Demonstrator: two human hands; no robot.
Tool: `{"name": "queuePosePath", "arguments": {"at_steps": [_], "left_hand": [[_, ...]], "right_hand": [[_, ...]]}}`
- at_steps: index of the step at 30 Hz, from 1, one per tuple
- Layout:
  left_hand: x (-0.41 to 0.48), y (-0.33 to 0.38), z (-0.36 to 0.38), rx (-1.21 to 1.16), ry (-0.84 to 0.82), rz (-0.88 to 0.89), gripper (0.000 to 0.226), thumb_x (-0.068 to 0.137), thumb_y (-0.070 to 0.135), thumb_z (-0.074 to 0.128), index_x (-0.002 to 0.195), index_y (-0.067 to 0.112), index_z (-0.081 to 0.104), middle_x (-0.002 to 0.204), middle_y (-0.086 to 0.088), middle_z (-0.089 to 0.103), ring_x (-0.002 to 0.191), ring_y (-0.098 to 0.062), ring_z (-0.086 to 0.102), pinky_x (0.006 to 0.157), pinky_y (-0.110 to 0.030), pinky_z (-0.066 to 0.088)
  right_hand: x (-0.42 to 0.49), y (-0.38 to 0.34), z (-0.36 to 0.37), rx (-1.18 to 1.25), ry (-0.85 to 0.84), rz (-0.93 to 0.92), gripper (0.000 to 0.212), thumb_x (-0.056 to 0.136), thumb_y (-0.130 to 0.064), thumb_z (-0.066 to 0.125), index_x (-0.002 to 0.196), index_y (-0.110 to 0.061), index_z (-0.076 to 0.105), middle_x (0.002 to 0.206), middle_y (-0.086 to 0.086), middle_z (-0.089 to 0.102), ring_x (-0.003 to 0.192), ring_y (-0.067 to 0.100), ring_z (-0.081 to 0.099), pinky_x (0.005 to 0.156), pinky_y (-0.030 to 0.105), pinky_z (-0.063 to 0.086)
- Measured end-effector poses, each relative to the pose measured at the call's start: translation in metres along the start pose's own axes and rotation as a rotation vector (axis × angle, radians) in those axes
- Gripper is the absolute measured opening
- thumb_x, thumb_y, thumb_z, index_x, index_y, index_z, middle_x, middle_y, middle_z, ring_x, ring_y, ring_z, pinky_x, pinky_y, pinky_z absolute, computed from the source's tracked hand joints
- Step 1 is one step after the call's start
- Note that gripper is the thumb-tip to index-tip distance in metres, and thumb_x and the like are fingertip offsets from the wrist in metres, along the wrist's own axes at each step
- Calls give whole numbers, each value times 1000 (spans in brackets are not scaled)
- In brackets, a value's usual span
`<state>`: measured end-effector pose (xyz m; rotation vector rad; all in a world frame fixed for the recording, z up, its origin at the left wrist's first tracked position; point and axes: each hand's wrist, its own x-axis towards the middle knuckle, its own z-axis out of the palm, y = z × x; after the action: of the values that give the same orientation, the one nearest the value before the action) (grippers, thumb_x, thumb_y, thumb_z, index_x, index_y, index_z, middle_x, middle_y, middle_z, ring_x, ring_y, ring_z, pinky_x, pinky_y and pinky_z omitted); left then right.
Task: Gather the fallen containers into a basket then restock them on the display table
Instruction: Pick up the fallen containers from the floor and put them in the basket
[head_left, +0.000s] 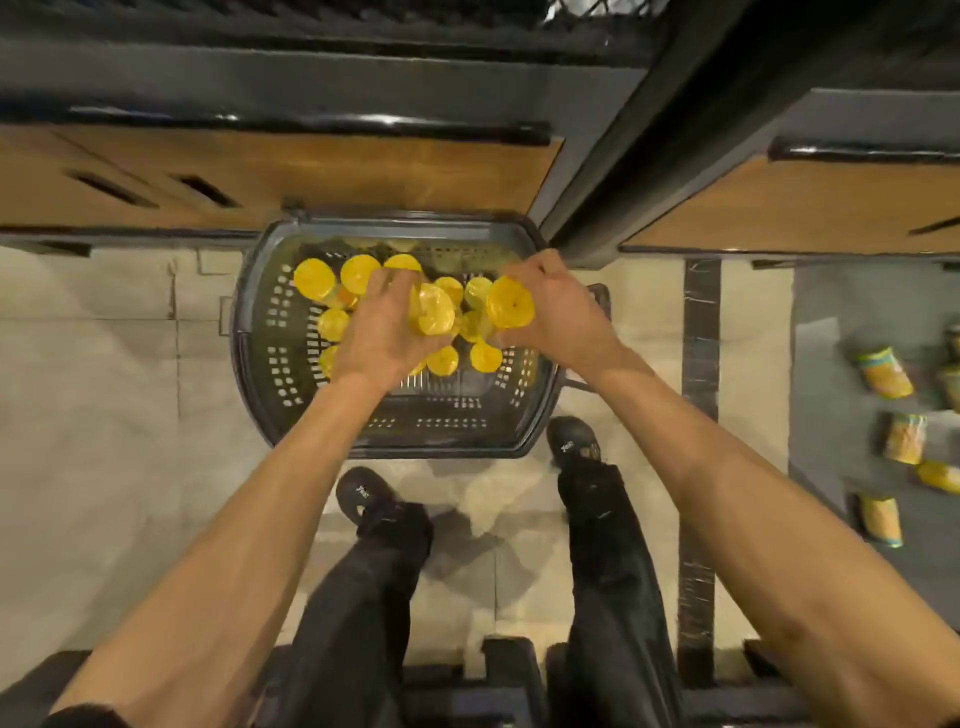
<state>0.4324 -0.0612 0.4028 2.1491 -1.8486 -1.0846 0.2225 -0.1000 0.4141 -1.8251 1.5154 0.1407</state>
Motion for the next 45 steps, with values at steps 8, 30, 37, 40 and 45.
{"name": "queuePosePath", "arguments": {"at_steps": [8,30,37,40,45], "left_hand": [[68,-72,54,-20,0,-22,77,69,39,87,133,17,52,131,-10,47,118,-28,51,97,-37,41],[181,-95,150,364,-1,104,75,78,47,76,139,15,45,140,-12,46,134,-30,36,106,-45,27],[187,-100,158,532,30,96,72,81,57,67,136,16,44,136,-12,48,132,-31,37,112,-51,21],[182,-98,157,554,42,94,76,81,56,68,137,14,42,135,-13,47,132,-33,37,112,-53,23],[159,-91,142,485,12,69,74,84,50,69,140,11,41,138,-13,45,131,-34,38,106,-51,30]], "right_hand": [[84,35,79,-56,51,53,82,69,-36,87,140,-24,47,148,10,36,119,33,55,100,39,47],[200,95,167,-135,131,28,71,69,-34,87,130,-25,51,141,2,38,115,23,57,96,34,50],[204,106,173,-128,154,-49,71,71,-38,83,130,-22,47,138,2,38,112,17,57,93,32,52],[201,109,173,-163,129,-32,78,73,-42,81,137,-19,43,144,3,34,124,19,50,101,29,44],[189,104,162,-120,147,9,75,74,-46,74,137,-20,43,144,4,39,128,24,46,104,33,43]]}}
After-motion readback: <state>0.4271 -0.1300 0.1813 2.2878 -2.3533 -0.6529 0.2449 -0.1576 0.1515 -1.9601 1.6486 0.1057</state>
